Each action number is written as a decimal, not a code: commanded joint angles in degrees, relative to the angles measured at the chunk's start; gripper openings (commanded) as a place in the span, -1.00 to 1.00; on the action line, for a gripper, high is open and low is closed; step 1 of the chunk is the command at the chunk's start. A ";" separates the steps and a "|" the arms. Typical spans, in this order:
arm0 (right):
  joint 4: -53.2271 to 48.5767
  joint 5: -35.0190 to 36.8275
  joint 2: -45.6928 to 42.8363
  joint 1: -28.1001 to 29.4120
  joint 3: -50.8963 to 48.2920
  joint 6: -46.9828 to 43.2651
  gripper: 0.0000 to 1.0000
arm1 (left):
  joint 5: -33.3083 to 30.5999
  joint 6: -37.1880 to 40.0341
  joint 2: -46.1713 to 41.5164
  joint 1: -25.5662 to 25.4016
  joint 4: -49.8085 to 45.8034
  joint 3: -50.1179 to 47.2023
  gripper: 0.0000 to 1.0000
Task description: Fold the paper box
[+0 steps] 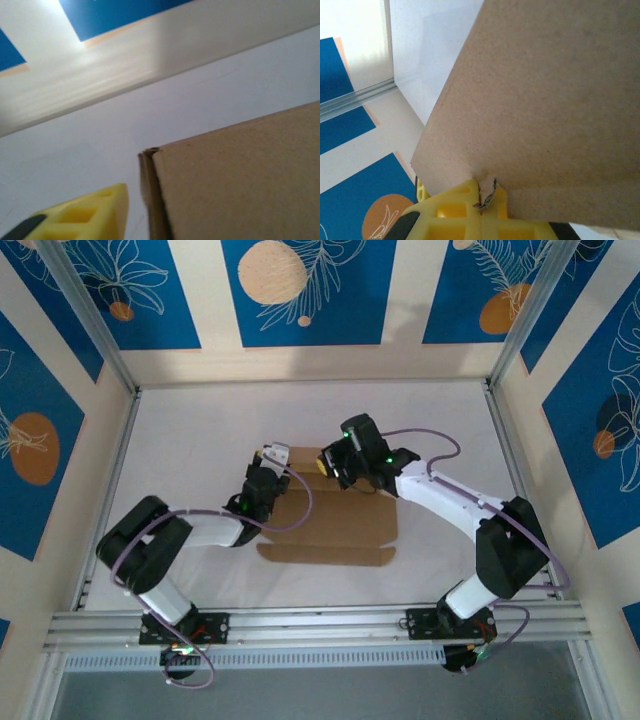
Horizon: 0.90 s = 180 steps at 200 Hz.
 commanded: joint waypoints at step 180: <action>1.49 -3.42 2.30 -1.84 -4.94 -13.23 -0.73 | 23.35 -27.99 -18.65 7.01 -20.76 2.11 0.43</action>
